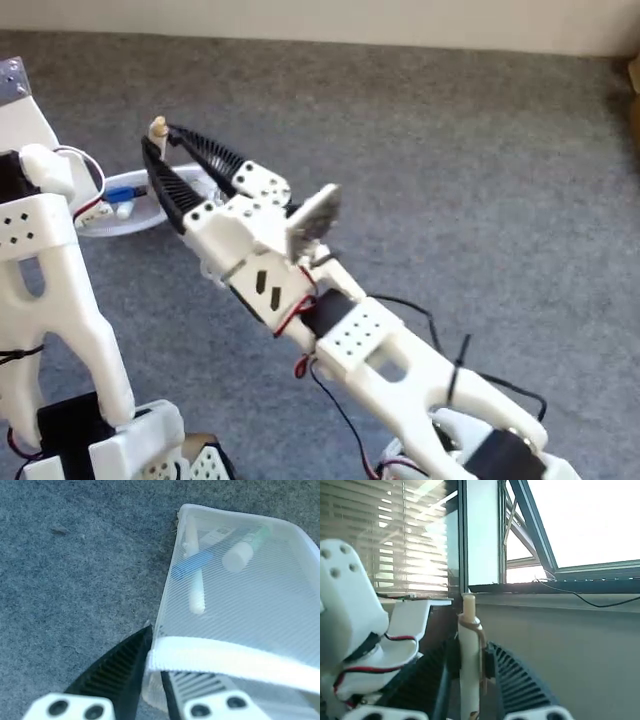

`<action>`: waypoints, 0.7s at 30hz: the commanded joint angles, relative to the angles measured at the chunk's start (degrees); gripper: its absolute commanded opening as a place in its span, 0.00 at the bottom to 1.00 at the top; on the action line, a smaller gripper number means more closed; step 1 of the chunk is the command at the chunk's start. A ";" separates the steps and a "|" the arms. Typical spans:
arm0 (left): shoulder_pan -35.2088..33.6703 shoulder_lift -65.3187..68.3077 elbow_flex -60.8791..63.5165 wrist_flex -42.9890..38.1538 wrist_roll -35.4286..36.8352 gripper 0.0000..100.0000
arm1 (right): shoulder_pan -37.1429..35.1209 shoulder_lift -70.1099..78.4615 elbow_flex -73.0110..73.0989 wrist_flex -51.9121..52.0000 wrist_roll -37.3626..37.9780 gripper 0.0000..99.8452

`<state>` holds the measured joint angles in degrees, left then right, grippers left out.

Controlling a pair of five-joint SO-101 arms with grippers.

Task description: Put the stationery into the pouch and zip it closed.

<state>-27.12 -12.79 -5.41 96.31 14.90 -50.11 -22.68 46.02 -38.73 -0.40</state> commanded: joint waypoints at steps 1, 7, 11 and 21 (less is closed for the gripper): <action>0.75 0.04 -1.98 -1.58 0.70 0.00 | -0.40 2.51 -3.65 -1.80 4.48 0.01; 0.84 0.13 -2.15 -1.67 0.79 0.00 | -2.77 8.40 -4.00 -1.63 11.60 0.01; 0.75 0.13 -1.89 -1.67 0.70 0.00 | -2.77 11.03 -4.97 -1.71 11.78 0.01; 0.66 0.13 -1.80 -1.67 0.62 0.00 | -2.95 13.85 -7.08 -1.01 24.97 0.01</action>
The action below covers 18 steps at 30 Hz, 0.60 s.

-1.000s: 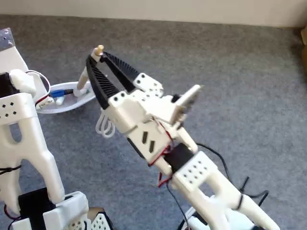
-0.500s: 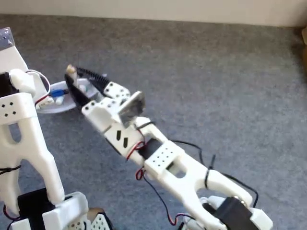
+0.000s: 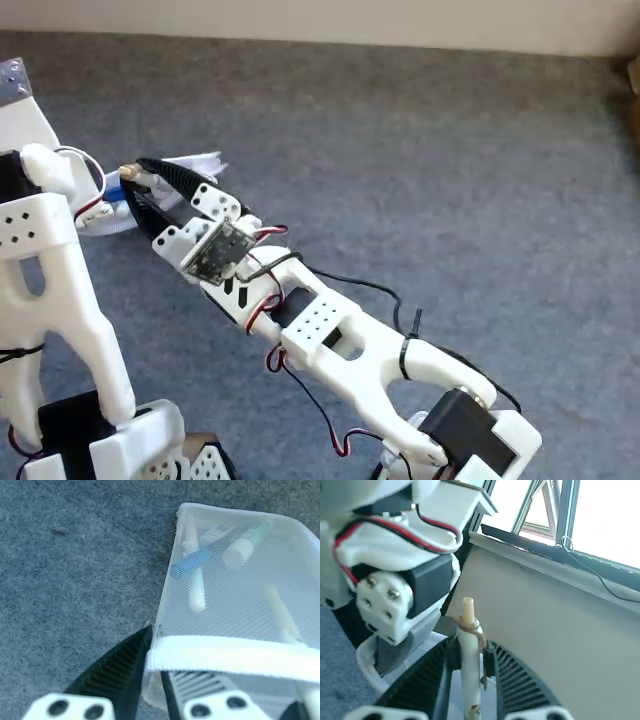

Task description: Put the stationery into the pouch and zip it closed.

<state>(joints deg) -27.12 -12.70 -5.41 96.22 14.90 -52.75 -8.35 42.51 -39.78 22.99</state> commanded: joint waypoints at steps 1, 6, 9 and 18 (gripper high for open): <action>0.66 0.04 -1.80 -1.58 0.62 0.00 | -0.31 -0.57 -3.56 1.71 1.58 0.01; 0.57 0.04 -1.80 -1.58 0.53 0.00 | -0.31 -0.66 -5.49 14.02 1.58 0.12; 0.57 0.04 -1.80 -1.58 0.53 0.00 | -0.04 -0.66 -6.29 15.52 1.49 0.27; 0.57 0.04 -1.63 -2.20 0.53 0.00 | 0.04 -6.55 -6.11 15.78 1.58 0.29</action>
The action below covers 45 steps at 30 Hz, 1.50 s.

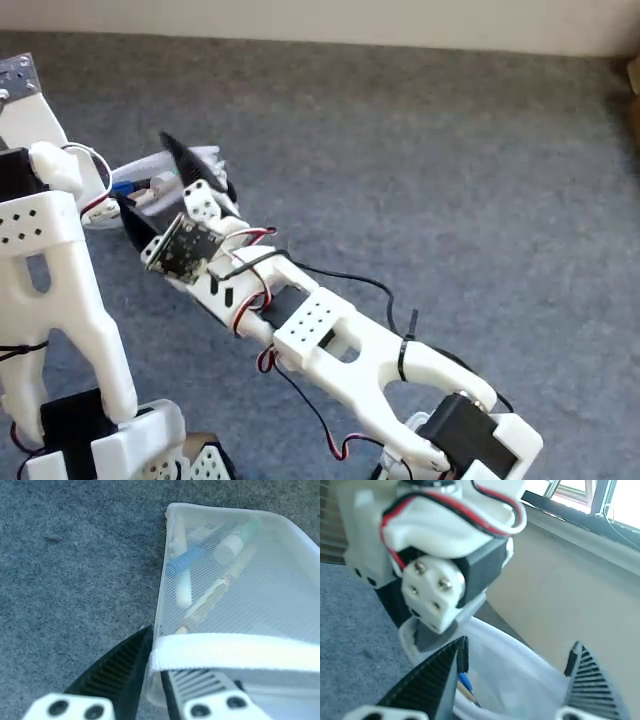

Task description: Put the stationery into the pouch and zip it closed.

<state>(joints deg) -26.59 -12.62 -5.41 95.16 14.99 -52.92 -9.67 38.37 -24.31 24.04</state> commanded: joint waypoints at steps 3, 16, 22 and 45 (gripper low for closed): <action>0.04 -0.04 -1.63 -1.23 0.44 0.00 | 0.31 -10.07 -2.24 7.43 0.26 0.25; 0.04 -0.04 -1.63 -1.14 0.44 0.00 | 0.31 -27.91 -2.59 35.12 -5.98 0.21; 0.04 -0.04 -1.63 -0.97 0.44 0.00 | 0.40 -34.33 -2.07 46.37 -12.13 0.21; 0.13 -0.04 -0.04 -1.23 0.44 0.00 | 6.90 -25.89 7.87 40.04 -24.44 0.21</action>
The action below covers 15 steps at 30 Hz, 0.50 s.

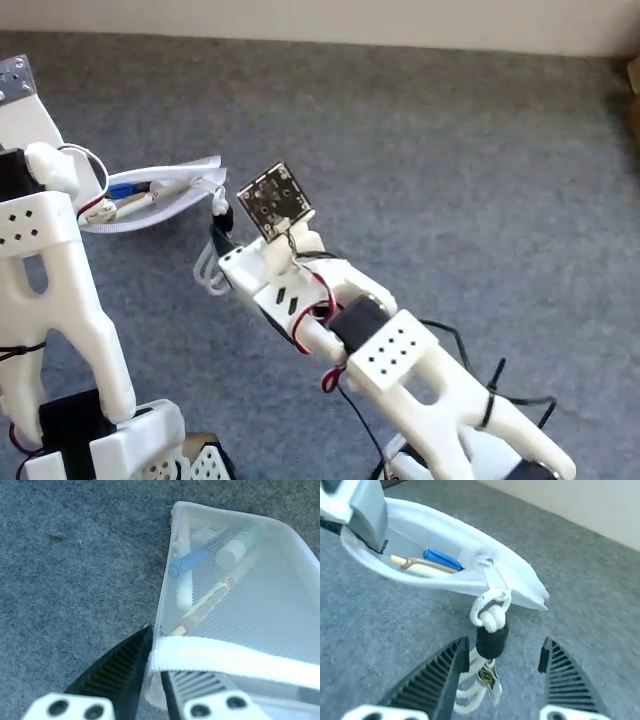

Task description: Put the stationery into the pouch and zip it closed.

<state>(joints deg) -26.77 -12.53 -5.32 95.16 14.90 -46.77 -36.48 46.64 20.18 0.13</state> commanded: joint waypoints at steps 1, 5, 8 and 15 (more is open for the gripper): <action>0.22 -0.22 -0.13 -1.23 0.53 0.00 | 0.75 1.71 -0.40 -5.93 -0.53 0.21; 0.22 -0.40 -0.13 -1.23 0.53 0.00 | 0.75 4.70 -0.31 -9.71 -0.53 0.21; 0.22 -0.31 -0.13 -1.23 0.53 0.00 | 1.10 6.46 -0.31 -11.21 -0.53 0.21; 0.31 -0.13 -0.13 -1.23 0.53 0.00 | 3.56 5.23 -0.22 -11.38 -0.26 0.12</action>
<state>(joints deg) -26.77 -12.53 -5.32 95.16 14.90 -44.40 -29.19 46.64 10.15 0.13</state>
